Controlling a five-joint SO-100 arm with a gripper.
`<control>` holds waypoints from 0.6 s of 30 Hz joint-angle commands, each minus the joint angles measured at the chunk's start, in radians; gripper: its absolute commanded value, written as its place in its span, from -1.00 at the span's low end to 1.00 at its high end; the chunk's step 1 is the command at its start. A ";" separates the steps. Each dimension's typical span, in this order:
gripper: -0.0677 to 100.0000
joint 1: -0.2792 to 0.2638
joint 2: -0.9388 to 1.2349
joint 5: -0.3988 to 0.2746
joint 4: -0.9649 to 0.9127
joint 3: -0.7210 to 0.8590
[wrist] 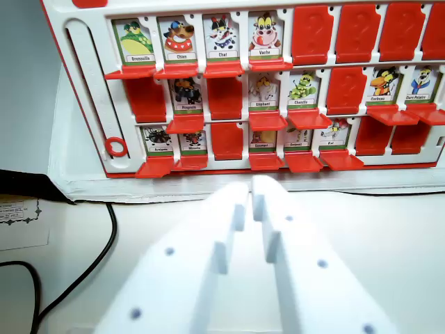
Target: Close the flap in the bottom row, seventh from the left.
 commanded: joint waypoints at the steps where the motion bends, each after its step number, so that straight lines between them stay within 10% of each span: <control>1: -1.00 -0.037 0.098 -0.003 0.011 -0.114; 18: -1.00 0.006 0.118 -0.015 0.023 -0.098</control>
